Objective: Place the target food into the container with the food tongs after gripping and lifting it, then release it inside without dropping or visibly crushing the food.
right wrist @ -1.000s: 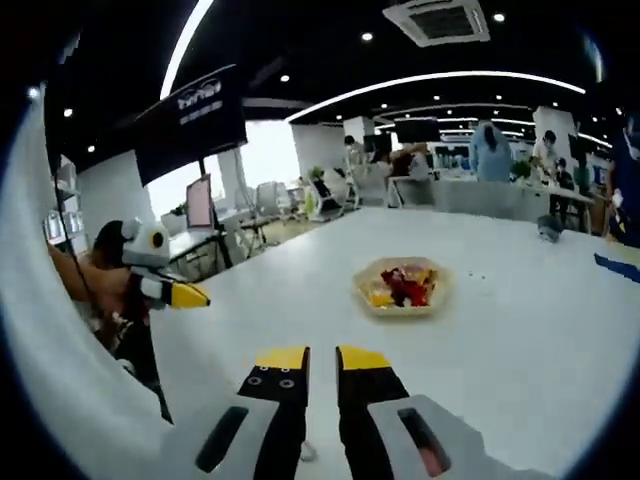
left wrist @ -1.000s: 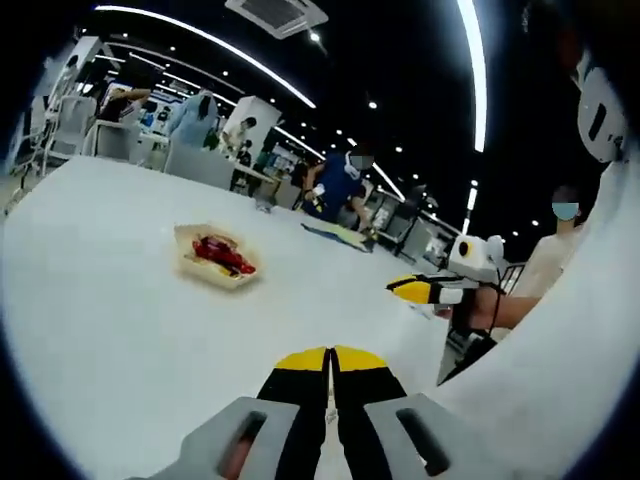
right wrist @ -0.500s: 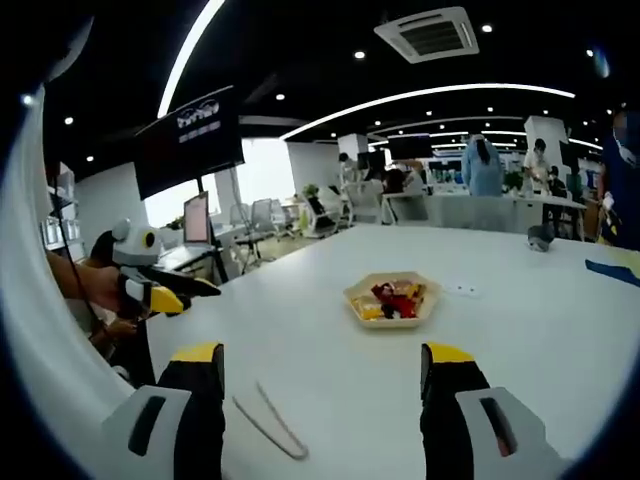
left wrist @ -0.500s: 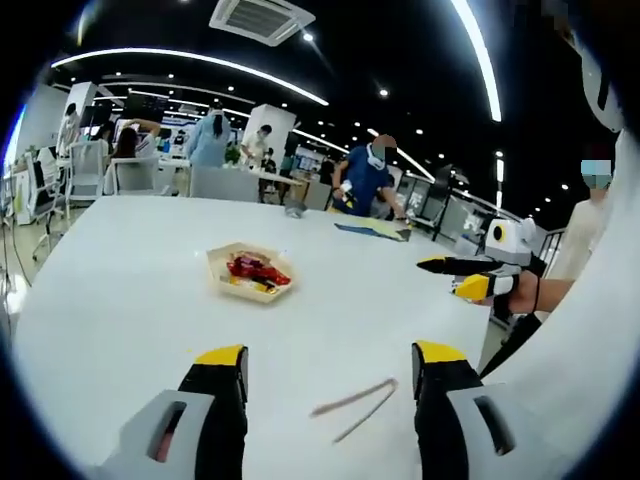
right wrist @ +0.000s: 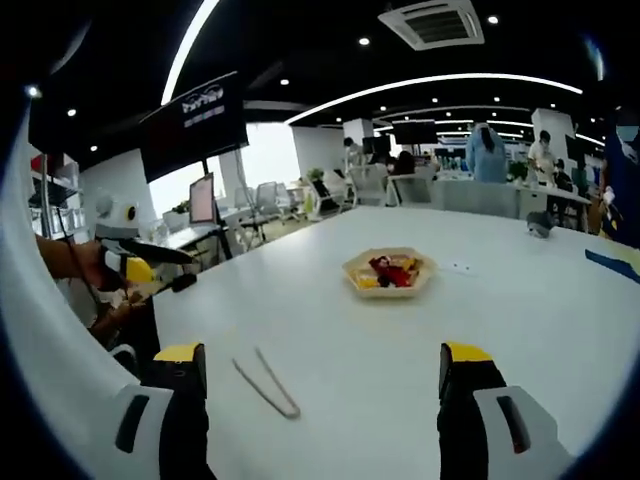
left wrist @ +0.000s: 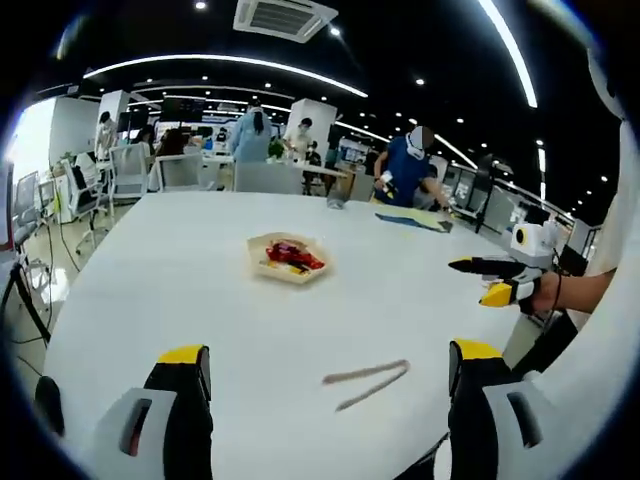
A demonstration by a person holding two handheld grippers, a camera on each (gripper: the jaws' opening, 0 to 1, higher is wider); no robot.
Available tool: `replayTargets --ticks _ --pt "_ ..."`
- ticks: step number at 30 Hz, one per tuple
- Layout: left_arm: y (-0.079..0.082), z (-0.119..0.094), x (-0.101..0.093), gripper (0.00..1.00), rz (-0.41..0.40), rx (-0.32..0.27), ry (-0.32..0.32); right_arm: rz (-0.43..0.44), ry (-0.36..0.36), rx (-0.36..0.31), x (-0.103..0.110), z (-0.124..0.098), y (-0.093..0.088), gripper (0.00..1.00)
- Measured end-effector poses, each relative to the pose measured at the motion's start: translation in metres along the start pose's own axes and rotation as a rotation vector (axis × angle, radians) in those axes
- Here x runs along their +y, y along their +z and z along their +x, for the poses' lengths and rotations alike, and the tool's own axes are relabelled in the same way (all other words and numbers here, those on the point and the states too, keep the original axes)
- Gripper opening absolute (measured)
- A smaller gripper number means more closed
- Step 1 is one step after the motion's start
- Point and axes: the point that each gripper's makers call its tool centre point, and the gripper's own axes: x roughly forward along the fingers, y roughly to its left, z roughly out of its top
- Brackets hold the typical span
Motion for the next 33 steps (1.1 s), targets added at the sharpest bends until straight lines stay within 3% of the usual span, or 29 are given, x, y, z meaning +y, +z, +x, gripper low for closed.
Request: replayTargets --ticks 7,9,14,17,18,22,33 --pt "-0.013 -0.004 0.001 0.99 -0.013 -0.014 0.024 -0.020 -0.011 -0.010 0.009 -0.006 0.002 0.98" --pt "-0.016 0.000 0.003 1.00 -0.020 -0.015 0.017 -0.031 -0.035 -0.043 0.009 -0.005 0.009 0.98" --pt "-0.016 0.011 0.011 1.00 0.004 0.009 -0.027 -0.003 -0.088 -0.051 0.011 -0.001 0.013 0.98" --pt "-0.015 0.007 0.019 1.00 0.018 0.017 -0.033 0.035 -0.107 -0.048 0.021 -0.001 0.011 0.98" --pt "-0.013 0.005 0.024 1.00 0.031 -0.004 -0.031 0.035 -0.108 -0.051 0.024 -0.001 0.011 0.98" --pt "-0.021 0.003 0.034 1.00 0.044 0.010 -0.051 0.058 -0.148 -0.032 0.035 -0.002 0.003 0.98" --pt "-0.013 0.000 0.038 1.00 0.089 0.016 -0.139 0.087 -0.276 -0.021 0.046 -0.012 -0.001 0.98"
